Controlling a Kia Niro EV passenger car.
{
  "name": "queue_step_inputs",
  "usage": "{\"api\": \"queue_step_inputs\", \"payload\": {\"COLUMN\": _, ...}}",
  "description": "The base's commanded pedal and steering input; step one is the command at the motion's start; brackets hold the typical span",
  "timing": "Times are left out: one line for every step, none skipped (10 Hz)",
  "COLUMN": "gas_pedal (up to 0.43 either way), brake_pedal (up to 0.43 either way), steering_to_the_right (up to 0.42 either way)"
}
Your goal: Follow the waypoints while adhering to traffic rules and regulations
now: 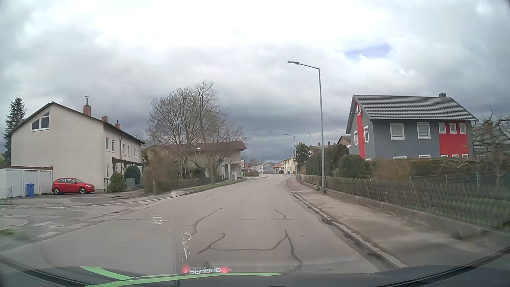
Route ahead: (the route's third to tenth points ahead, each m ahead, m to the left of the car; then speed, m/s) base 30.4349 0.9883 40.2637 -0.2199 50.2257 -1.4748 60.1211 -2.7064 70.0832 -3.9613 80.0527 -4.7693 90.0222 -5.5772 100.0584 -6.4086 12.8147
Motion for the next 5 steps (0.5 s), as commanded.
{"api": "queue_step_inputs", "payload": {"gas_pedal": 0.098, "brake_pedal": 0.000, "steering_to_the_right": 0.009}}
{"api": "queue_step_inputs", "payload": {"gas_pedal": 0.098, "brake_pedal": 0.000, "steering_to_the_right": 0.009}}
{"api": "queue_step_inputs", "payload": {"gas_pedal": 0.098, "brake_pedal": 0.000, "steering_to_the_right": 0.009}}
{"api": "queue_step_inputs", "payload": {"gas_pedal": 0.098, "brake_pedal": 0.000, "steering_to_the_right": 0.008}}
{"api": "queue_step_inputs", "payload": {"gas_pedal": 0.098, "brake_pedal": 0.000, "steering_to_the_right": 0.008}}
